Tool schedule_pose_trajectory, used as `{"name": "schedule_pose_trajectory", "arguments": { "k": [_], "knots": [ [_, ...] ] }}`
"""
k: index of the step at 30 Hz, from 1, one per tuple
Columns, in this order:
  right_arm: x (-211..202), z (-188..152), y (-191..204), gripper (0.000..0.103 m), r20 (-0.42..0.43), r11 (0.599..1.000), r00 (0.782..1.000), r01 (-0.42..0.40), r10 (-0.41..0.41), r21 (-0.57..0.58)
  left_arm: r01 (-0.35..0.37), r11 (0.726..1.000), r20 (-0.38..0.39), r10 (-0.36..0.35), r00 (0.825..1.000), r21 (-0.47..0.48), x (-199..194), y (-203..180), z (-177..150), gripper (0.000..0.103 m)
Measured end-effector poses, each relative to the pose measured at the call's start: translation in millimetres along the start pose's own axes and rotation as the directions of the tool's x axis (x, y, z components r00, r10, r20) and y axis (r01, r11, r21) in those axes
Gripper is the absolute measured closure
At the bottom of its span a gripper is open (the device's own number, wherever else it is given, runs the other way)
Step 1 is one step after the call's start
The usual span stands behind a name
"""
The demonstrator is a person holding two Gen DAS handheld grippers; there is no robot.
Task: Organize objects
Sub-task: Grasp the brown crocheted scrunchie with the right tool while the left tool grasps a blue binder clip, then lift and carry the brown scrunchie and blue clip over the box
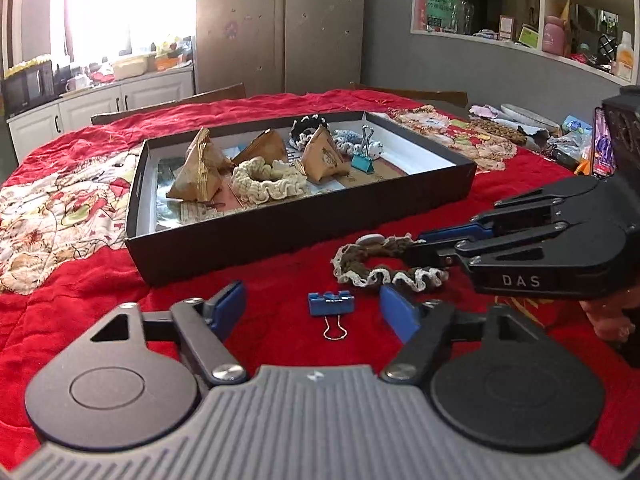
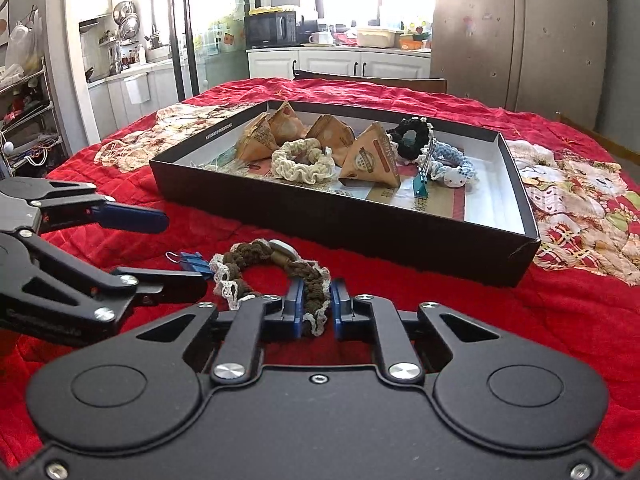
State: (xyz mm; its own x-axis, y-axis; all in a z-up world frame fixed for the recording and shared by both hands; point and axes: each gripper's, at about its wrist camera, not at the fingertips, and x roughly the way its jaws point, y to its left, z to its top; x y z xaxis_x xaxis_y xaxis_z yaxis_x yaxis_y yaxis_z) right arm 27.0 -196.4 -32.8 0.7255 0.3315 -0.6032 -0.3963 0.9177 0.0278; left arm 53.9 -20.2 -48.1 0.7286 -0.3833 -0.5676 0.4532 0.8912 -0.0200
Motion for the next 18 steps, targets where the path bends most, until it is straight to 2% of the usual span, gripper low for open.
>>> {"name": "schedule_pose_trajectory", "arguments": {
  "k": [4, 14, 18],
  "knots": [
    [0.1, -0.1, 0.2, 0.09, 0.0, 1.0, 1.0, 0.0, 0.0, 0.0, 0.001, 1.0, -0.027, -0.001, 1.0, 0.0, 5.2, -1.8, -2.1, 0.04],
    [-0.3, -0.2, 0.4, 0.091, 0.001, 1.0, 1.0, 0.001, -0.001, -0.001, -0.019, 1.0, -0.029, 0.018, 0.999, -0.011, 8.2, -4.3, -2.4, 0.075],
    [-0.3, -0.1, 0.8, 0.093, 0.002, 1.0, 1.0, 0.0, 0.0, -0.002, -0.018, 1.0, -0.028, 0.018, 0.999, -0.021, 7.6, -2.7, -2.7, 0.076]
  ]
}}
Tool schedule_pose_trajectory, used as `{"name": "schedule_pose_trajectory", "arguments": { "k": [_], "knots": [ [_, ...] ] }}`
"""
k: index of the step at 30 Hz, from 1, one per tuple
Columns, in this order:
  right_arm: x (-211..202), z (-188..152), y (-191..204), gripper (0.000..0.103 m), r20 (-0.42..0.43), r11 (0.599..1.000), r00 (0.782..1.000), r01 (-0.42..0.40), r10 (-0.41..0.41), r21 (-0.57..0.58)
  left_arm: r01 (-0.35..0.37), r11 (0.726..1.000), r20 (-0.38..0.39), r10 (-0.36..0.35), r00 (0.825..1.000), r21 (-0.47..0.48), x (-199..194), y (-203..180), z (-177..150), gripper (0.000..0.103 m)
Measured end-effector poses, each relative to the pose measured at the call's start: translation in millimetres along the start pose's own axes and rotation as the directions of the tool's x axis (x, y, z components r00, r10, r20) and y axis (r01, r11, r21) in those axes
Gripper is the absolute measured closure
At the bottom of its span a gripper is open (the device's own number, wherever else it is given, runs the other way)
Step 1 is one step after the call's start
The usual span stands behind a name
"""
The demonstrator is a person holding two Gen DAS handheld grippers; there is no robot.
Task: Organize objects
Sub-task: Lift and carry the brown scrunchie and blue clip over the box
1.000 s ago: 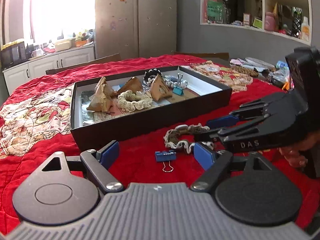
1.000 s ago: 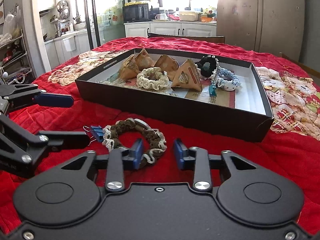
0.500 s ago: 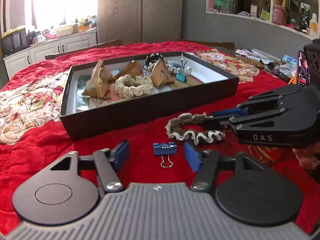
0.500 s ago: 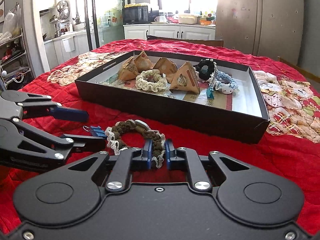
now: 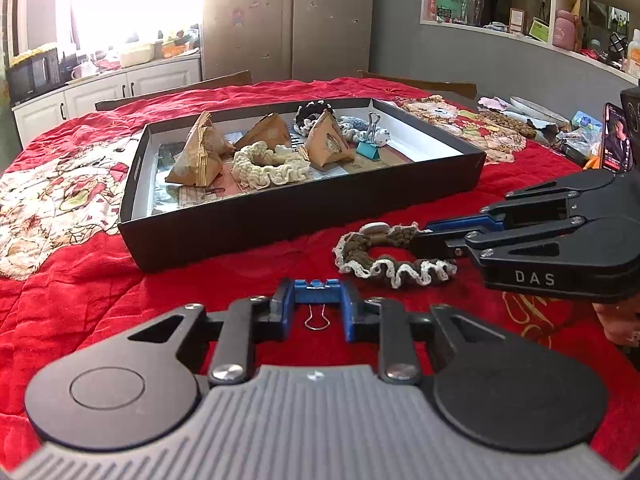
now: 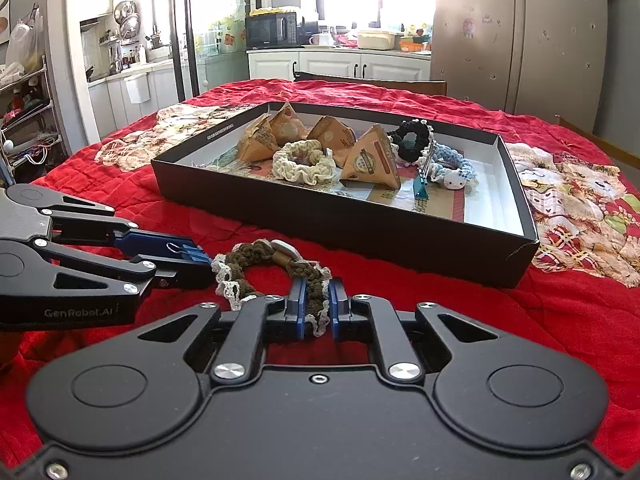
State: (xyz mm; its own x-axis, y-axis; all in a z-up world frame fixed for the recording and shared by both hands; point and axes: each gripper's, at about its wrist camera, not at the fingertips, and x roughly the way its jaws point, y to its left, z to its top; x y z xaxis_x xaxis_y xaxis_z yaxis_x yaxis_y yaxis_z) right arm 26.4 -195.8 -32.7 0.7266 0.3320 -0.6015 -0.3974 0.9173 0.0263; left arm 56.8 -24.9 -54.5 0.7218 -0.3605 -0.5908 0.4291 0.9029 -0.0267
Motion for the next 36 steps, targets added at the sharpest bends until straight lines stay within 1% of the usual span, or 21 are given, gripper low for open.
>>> {"name": "schedule_pose_trajectory", "arguments": {
  "k": [11, 21, 29, 36],
  "knots": [
    [-15.5, 6.5, 4.2, 0.095, 0.045, 1.0, 0.999, -0.001, 0.002, -0.028, 0.003, 1.0, 0.031, -0.004, 1.0, 0.012, -9.8, -2.0, 3.5, 0.076],
    [-39.2, 22.5, 8.5, 0.095, 0.133, 0.999, 0.991, -0.003, 0.01, -0.053, -0.006, 1.0, 0.087, 0.006, 0.996, 0.003, -22.7, 1.5, 22.1, 0.076],
    [-49.6, 47.8, 2.5, 0.095, 0.214, 0.999, 0.977, 0.018, -0.009, -0.038, -0.023, 0.999, 0.137, 0.029, 0.99, -0.043, -24.1, 12.4, 43.5, 0.076],
    [-44.5, 78.1, -15.3, 0.095, 0.27, 0.999, 0.962, 0.024, -0.032, 0.035, -0.076, 0.994, 0.178, 0.088, 0.98, -0.076, -13.4, 26.1, 69.5, 0.076]
  ]
}}
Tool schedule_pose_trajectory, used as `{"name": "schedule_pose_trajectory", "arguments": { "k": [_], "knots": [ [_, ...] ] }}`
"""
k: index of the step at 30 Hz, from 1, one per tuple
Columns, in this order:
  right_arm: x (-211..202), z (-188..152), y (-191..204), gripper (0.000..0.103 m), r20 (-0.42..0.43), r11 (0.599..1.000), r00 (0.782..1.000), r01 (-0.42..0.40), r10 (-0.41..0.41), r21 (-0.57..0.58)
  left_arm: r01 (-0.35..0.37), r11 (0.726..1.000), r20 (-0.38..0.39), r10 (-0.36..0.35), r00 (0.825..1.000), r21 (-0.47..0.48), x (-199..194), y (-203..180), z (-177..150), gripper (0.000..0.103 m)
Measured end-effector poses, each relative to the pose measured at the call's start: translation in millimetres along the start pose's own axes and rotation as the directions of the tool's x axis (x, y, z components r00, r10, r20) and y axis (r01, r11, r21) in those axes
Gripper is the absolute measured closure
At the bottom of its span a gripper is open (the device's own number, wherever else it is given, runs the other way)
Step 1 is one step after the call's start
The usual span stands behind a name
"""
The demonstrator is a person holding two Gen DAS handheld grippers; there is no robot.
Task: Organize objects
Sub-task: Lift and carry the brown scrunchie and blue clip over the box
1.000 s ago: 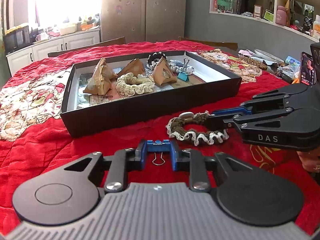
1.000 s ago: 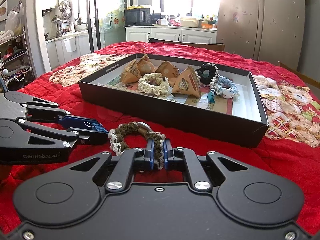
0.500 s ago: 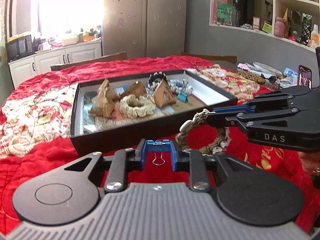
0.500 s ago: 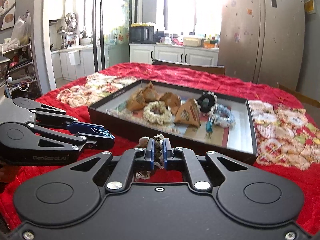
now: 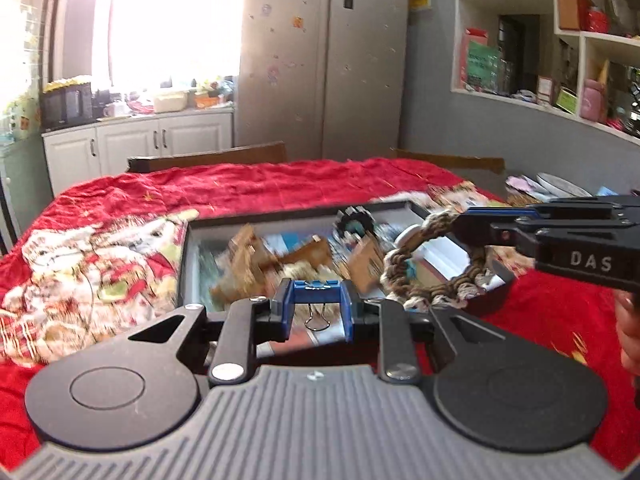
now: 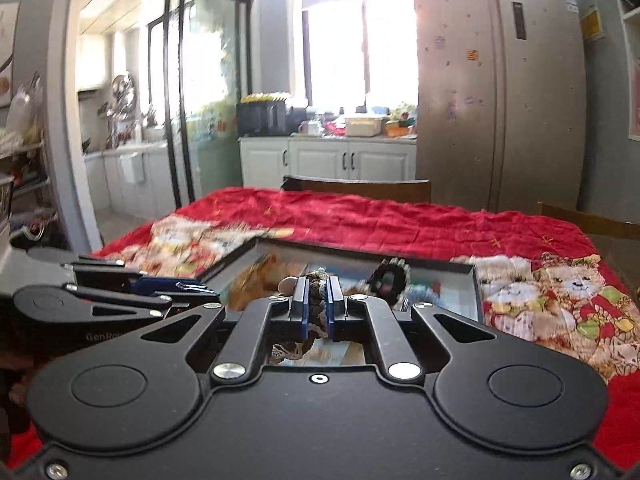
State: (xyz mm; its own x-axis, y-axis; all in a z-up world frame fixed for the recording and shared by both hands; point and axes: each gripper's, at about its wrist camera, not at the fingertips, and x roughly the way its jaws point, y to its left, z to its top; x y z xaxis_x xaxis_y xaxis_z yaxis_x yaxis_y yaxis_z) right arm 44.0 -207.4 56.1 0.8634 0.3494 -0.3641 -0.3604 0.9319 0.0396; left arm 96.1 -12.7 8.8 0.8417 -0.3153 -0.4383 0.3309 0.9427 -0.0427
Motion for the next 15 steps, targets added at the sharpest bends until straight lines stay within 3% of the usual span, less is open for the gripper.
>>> {"name": "schedule_pose_trajectory", "arguments": {
  "k": [8, 15],
  "knots": [
    [31.2, 18.4, -18.8, 0.095, 0.025, 0.996, 0.998, 0.051, -0.053, 0.069, -0.053, 0.998, 0.008, 0.053, 0.999, -0.021, 35.3, 8.2, 15.7, 0.076],
    [59.9, 13.3, -31.0, 0.095, 0.021, 0.99, 0.997, 0.076, -0.08, 0.121, -0.077, 0.997, 0.022, 0.078, 0.997, -0.007, 60.5, 7.9, 15.2, 0.076]
  ]
}}
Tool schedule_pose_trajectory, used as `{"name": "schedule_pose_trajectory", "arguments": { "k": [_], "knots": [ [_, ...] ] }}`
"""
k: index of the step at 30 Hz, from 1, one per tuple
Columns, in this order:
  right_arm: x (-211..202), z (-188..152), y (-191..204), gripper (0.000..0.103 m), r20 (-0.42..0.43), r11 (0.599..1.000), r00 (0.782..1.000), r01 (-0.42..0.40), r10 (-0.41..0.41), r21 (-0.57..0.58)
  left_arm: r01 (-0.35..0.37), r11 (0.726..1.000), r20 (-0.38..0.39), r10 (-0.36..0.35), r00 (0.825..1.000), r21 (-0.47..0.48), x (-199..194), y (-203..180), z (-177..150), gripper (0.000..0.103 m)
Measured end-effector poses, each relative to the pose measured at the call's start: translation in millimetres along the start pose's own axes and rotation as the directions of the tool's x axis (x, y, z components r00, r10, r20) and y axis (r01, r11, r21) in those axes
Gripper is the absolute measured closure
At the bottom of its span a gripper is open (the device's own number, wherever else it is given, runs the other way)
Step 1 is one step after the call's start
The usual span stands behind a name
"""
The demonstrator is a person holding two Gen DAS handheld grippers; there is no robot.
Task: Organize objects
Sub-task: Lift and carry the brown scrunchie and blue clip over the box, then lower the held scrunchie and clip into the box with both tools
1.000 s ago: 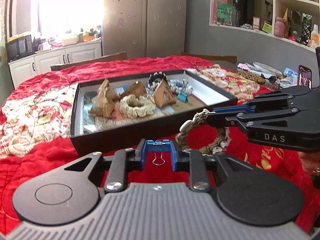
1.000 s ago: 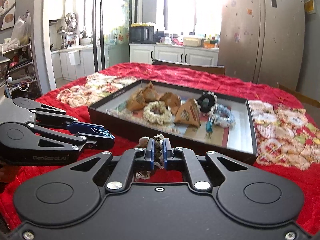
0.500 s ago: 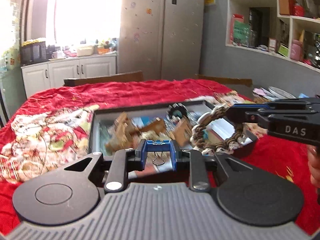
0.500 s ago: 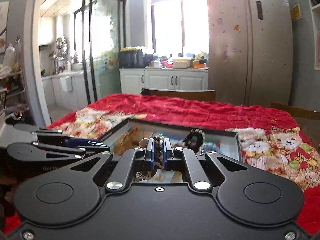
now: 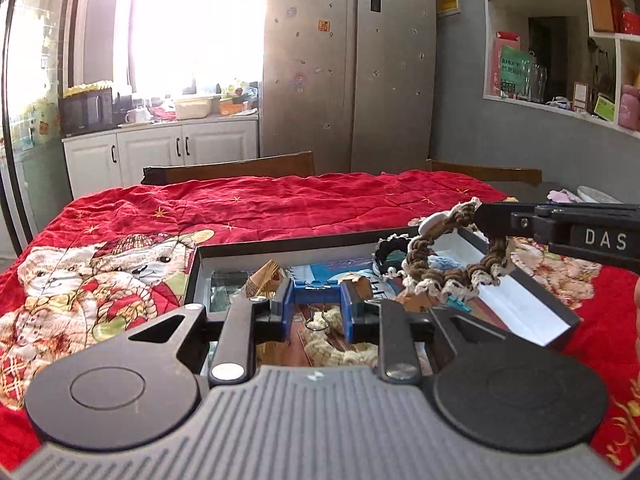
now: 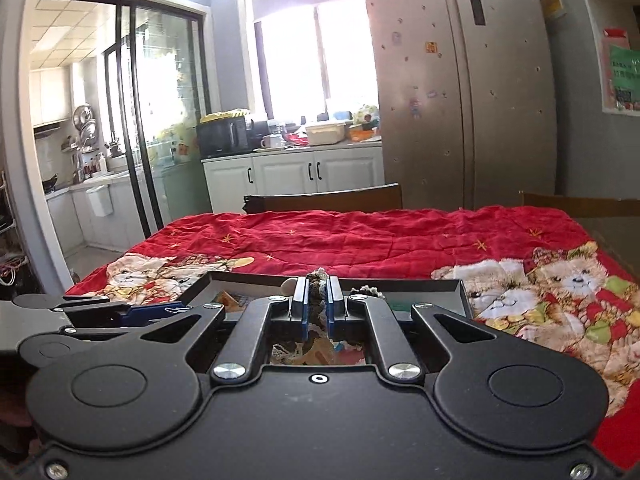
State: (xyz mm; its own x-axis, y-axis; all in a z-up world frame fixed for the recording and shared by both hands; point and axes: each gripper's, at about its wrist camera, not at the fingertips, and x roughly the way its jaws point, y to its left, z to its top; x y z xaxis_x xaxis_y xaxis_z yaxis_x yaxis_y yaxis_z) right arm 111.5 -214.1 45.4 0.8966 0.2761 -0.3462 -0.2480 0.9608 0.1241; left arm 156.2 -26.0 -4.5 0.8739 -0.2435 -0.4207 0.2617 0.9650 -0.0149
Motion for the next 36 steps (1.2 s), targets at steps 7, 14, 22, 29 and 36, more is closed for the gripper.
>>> {"name": "schedule_pose_trajectory", "arguments": {
  "k": [7, 14, 22, 29, 36],
  "knots": [
    [26.1, -17.1, -11.8, 0.095, -0.019, 0.998, 1.0, -0.005, 0.006, 0.056, 0.009, 1.0, -0.024, -0.009, 1.0, 0.017, 21.8, -1.3, -7.1, 0.076],
    [39.4, -25.6, -22.0, 0.095, -0.028, 0.995, 0.999, -0.014, 0.017, 0.1, 0.019, 1.0, -0.058, -0.018, 0.998, 0.012, 33.8, -1.4, -13.8, 0.076],
    [50.4, -31.5, -22.8, 0.095, -0.059, 0.995, 0.998, -0.005, 0.011, 0.102, 0.031, 0.999, -0.081, -0.029, 0.996, 0.028, 39.5, -5.6, -20.4, 0.075],
    [56.7, -34.3, -25.6, 0.094, -0.08, 0.994, 0.997, 0.009, -0.001, 0.108, 0.031, 0.999, -0.098, -0.028, 0.995, 0.038, 43.6, -8.2, -23.9, 0.075],
    [62.4, -37.7, -22.0, 0.093, -0.107, 0.997, 0.994, 0.016, -0.007, 0.081, 0.023, 0.999, -0.106, -0.018, 0.994, 0.048, 45.3, -10.0, -25.6, 0.074]
  ]
}}
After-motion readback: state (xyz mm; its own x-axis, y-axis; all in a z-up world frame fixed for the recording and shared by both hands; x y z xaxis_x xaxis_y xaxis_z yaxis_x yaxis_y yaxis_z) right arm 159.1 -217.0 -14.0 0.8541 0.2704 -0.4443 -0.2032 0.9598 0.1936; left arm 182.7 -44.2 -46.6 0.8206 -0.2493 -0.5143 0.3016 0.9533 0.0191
